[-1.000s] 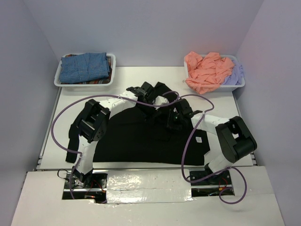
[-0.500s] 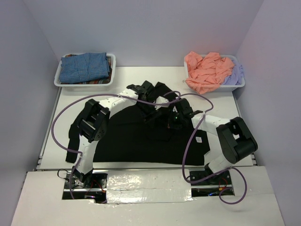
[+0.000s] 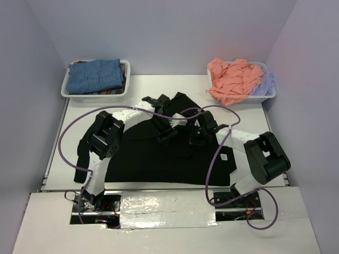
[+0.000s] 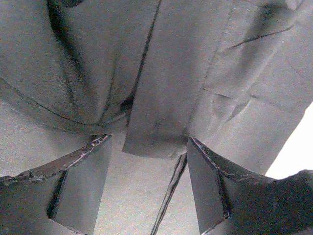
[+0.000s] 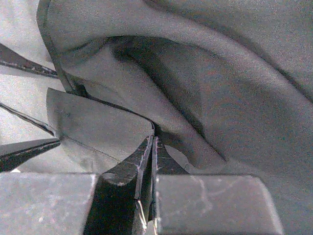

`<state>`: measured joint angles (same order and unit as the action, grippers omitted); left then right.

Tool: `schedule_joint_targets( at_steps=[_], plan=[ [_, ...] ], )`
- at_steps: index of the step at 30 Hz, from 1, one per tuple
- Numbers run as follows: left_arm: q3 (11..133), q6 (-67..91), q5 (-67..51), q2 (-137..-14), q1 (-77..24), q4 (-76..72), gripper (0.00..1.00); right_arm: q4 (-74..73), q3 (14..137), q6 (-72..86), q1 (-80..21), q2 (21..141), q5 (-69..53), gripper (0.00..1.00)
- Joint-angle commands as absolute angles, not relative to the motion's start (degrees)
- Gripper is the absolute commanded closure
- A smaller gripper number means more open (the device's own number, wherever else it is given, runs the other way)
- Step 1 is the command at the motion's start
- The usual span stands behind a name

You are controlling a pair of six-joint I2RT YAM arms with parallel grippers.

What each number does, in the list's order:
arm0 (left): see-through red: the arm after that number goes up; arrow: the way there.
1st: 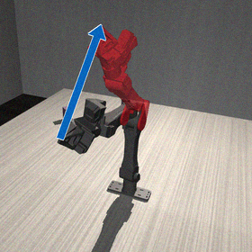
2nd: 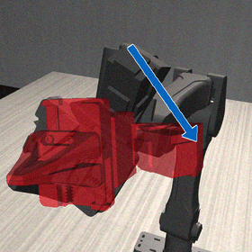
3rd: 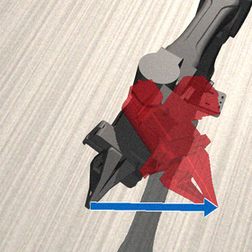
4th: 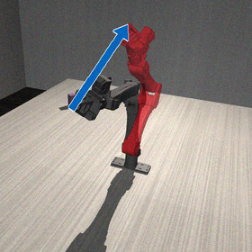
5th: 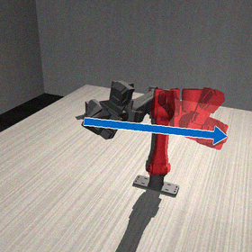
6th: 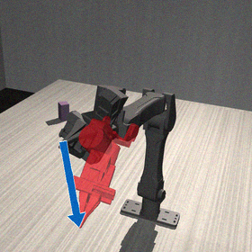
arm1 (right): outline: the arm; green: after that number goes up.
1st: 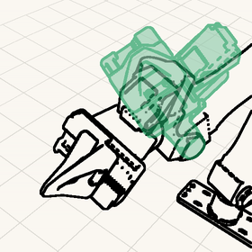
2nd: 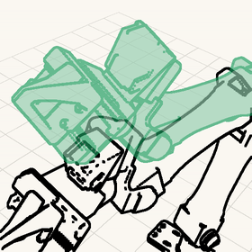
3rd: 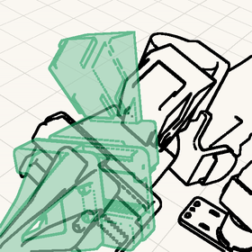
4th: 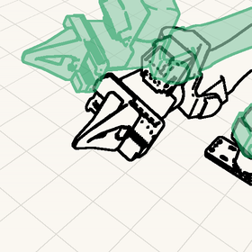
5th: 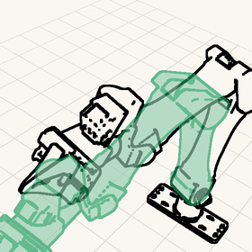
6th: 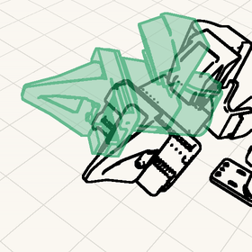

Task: Fold and stack the long sleeve shirts
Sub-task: Fold the shirt

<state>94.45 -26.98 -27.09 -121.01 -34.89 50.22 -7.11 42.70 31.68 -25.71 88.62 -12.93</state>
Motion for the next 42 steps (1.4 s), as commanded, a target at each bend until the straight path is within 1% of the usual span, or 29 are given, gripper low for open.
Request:
schedule_joint_targets(
  at_steps=[1,6,8,9,11,12,13,14,16,17,19,20,23,26,31,35,42],
  plan=[
    [94.4,-26.8,-26.9,-122.7,-34.6,50.7,0.25,-5.9,42.7,31.3,-25.4,86.5,-13.4,0.94],
    [93.5,-27.7,-25.8,-123.4,-34.6,51.7,0.26,-6.1,42.7,31.1,-25.6,86.3,-13.3,0.94],
    [93.9,-28.6,-27.7,-123.2,-34.6,52.7,0.36,-6.1,42.6,31.1,-25.5,86.4,-13.3,0.94],
    [94.3,-28.8,-28.6,-123.1,-34.6,54.0,0.53,-6.1,42.5,31.2,-25.5,86.4,-13.3,0.94],
    [95.9,-28.8,-30.1,-123.0,-34.6,55.0,0.71,-5.9,42.5,31.1,-25.6,86.3,-13.4,0.94],
    [96.6,-28.8,-30.5,-123.0,-34.6,55.6,0.88,-5.7,42.4,31.0,-25.6,85.9,-13.5,0.93],
    [97.6,-28.9,-30.6,-122.9,-34.6,56.5,0.98,-5.5,42.1,30.9,-25.4,85.6,-13.6,0.92],
    [98.1,-28.7,-30.5,-122.8,-34.6,56.8,1.00,-5.1,41.9,30.6,-25.6,85.2,-14.0,0.90],
    [99.0,-29.4,-30.8,-122.4,-34.6,57.5,1.00,-4.6,41.2,29.5,-25.6,83.9,-14.8,0.81],
    [99.3,-29.6,-30.8,-122.3,-34.6,58.2,1.00,-3.9,41.0,28.6,-25.5,82.8,-16.0,0.70],
    [100.0,-29.8,-30.7,-122.3,-34.6,58.9,1.00,-3.3,40.0,27.7,-25.5,81.6,-17.1,0.56],
    [100.3,-30.1,-30.5,-122.1,-34.6,59.5,1.00,-2.4,39.6,27.1,-25.6,80.1,-17.7,0.45],
    [100.7,-30.3,-30.8,-121.6,-34.6,59.9,1.00,-0.2,37.5,27.0,-25.6,78.0,-19.9,0.33],
    [101.0,-30.0,-31.2,-121.3,-34.6,59.5,1.00,-0.2,37.1,27.5,-25.4,80.0,-20.9,0.30],
    [100.3,-31.0,-31.9,-120.0,-34.5,58.5,1.00,6.1,37.3,28.3,-25.5,85.4,-24.8,0.28],
    [97.8,-33.4,-33.2,-118.1,-34.6,56.9,1.00,9.3,37.4,27.9,-25.4,87.4,-26.2,0.26],
    [91.5,-39.4,-34.8,-113.2,-34.6,51.3,1.00,12.1,34.5,26.2,-25.4,83.9,-26.0,0.23]
  ],
)
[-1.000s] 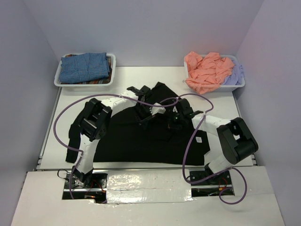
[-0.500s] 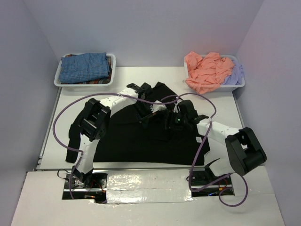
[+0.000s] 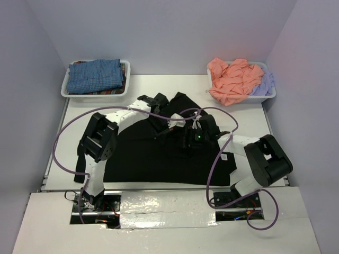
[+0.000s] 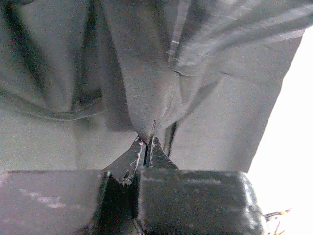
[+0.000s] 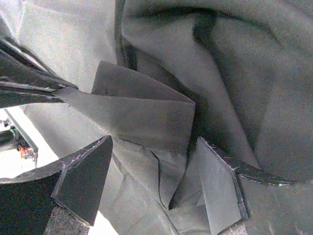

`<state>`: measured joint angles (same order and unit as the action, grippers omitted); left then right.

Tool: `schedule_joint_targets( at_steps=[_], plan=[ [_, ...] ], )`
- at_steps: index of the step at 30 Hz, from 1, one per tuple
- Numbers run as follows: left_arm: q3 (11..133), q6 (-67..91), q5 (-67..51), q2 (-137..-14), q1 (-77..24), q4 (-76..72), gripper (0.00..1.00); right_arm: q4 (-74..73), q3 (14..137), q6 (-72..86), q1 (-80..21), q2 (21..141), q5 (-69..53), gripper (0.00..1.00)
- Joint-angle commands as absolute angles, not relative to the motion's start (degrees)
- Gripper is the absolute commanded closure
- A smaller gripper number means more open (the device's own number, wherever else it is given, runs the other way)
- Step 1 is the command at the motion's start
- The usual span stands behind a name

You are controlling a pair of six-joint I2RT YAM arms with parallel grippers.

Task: Fold and stack the long sleeve shirts
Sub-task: Fold the shirt

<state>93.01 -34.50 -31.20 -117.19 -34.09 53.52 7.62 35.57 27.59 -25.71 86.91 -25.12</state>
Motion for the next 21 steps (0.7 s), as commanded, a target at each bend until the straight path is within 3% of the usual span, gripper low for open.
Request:
schedule_joint_targets(
  at_steps=[1,21],
  plan=[
    [91.1,-40.6,-35.7,-112.9,-34.6,50.8,1.00,12.9,33.9,26.2,-25.4,82.5,-26.1,0.23],
    [85.6,-47.6,-40.9,-104.0,-35.4,48.1,1.00,15.1,33.2,24.9,-25.5,81.7,-29.3,0.25]
  ],
)
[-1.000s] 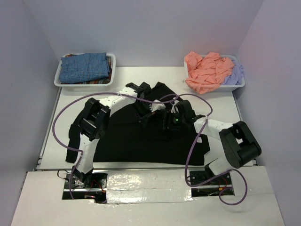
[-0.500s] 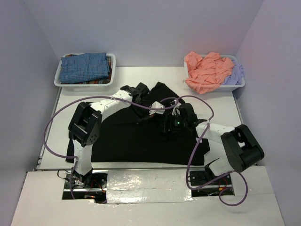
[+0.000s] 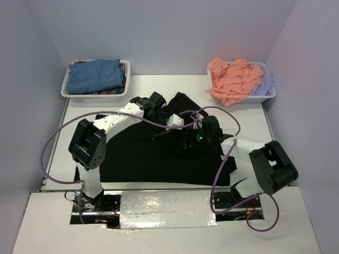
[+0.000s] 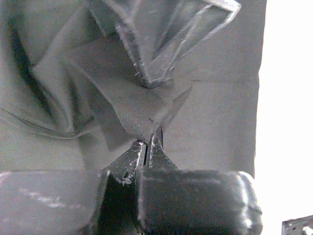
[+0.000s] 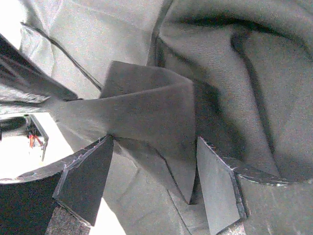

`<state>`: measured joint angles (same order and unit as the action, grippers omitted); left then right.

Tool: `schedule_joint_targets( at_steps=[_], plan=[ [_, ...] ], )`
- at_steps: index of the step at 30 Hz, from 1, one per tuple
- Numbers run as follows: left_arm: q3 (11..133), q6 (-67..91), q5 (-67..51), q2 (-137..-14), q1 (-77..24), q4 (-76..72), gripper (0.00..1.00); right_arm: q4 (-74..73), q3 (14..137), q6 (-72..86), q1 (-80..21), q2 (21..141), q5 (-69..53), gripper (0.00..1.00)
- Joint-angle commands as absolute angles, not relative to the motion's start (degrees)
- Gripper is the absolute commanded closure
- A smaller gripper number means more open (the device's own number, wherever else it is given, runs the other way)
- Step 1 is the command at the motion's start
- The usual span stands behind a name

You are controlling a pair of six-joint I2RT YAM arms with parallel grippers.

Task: Fold and stack the long sleeve shirts
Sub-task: Fold the shirt

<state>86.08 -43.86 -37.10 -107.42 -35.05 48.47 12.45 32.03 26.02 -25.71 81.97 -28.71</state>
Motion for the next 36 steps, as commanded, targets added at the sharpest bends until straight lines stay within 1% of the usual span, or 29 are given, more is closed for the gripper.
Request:
schedule_joint_targets(
  at_steps=[1,14,16,19,20,22,23,30,36],
  plan=[
    [85.6,-48.2,-41.0,-103.8,-35.4,48.4,1.00,15.2,33.3,24.8,-25.4,81.5,-29.0,0.25],
    [86.7,-53.9,-41.0,-101.9,-35.7,53.3,1.00,14.0,34.7,21.2,-25.6,80.5,-31.4,0.22],
    [86.3,-53.3,-40.7,-101.8,-35.7,52.9,1.00,14.9,35.0,21.4,-25.6,80.7,-33.6,0.24],
    [86.1,-51.6,-40.2,-102.0,-35.7,52.0,1.00,15.2,36.0,22.0,-25.5,81.1,-36.3,0.49],
    [86.2,-51.1,-39.6,-102.0,-35.7,51.5,1.00,14.9,35.9,22.4,-25.5,80.5,-36.0,0.75],
    [86.8,-50.5,-39.0,-102.0,-35.7,51.6,1.00,14.2,35.4,22.7,-25.6,78.2,-34.1,0.98],
    [87.1,-50.6,-38.4,-102.0,-35.7,51.9,1.00,13.7,34.8,22.7,-25.5,77.3,-33.2,1.00],
    [89.1,-50.1,-36.8,-101.4,-35.7,53.7,1.00,5.7,35.4,21.4,-25.6,70.9,-29.9,1.00],
    [95.6,-49.9,-35.9,-99.2,-35.8,58.6,1.00,-10.3,39.8,17.1,-25.8,59.1,-25.3,1.00]
  ],
)
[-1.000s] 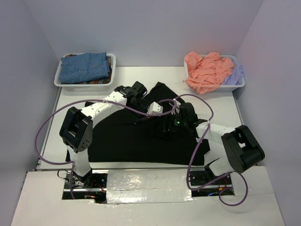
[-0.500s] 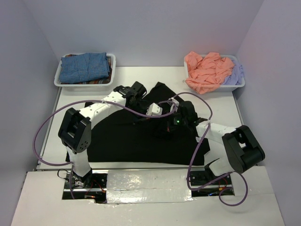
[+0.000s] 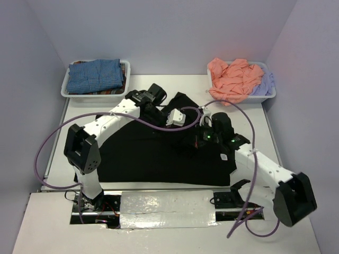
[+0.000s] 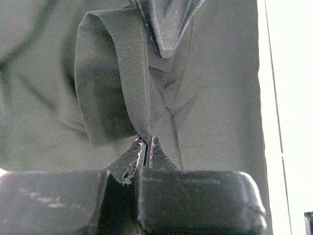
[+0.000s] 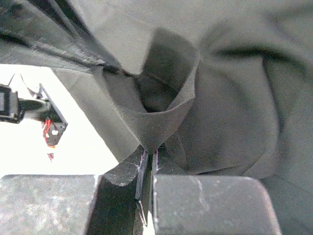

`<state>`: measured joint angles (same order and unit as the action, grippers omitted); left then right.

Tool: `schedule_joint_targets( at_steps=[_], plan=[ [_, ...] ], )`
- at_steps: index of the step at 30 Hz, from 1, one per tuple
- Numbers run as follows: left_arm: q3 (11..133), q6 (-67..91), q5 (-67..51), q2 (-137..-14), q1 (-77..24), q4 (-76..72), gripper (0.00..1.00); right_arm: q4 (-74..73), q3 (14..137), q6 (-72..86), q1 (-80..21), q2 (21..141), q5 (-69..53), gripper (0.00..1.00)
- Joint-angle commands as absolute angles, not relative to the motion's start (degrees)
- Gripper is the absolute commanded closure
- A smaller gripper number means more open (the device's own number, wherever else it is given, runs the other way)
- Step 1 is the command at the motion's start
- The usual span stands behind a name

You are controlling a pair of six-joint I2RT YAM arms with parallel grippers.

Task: Fold and stack the long sleeve shirts
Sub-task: Fold the shirt

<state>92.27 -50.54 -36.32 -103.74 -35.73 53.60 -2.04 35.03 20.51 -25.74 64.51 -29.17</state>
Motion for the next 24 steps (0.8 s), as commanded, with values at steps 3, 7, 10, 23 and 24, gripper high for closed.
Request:
schedule_joint_targets(
  at_steps=[3,7,10,23,24],
  plan=[
    [96.8,-50.1,-35.0,-97.3,-36.2,60.3,1.00,-16.7,41.6,15.6,-25.8,55.2,-25.0,1.00],
    [97.7,-51.6,-34.4,-94.3,-36.9,64.4,1.00,-22.0,42.3,15.4,-26.5,51.2,-25.4,1.00],
    [98.7,-52.8,-34.1,-92.6,-37.2,68.4,1.00,-25.6,42.5,15.7,-27.4,47.6,-26.7,1.00],
    [90.3,-49.6,-34.5,-87.0,-41.7,68.8,1.00,-40.0,46.8,14.4,-36.7,48.2,-28.1,1.00],
    [89.7,-49.3,-34.7,-86.9,-41.7,68.5,1.00,-40.6,46.7,14.5,-36.7,47.6,-28.0,1.00]
  ],
)
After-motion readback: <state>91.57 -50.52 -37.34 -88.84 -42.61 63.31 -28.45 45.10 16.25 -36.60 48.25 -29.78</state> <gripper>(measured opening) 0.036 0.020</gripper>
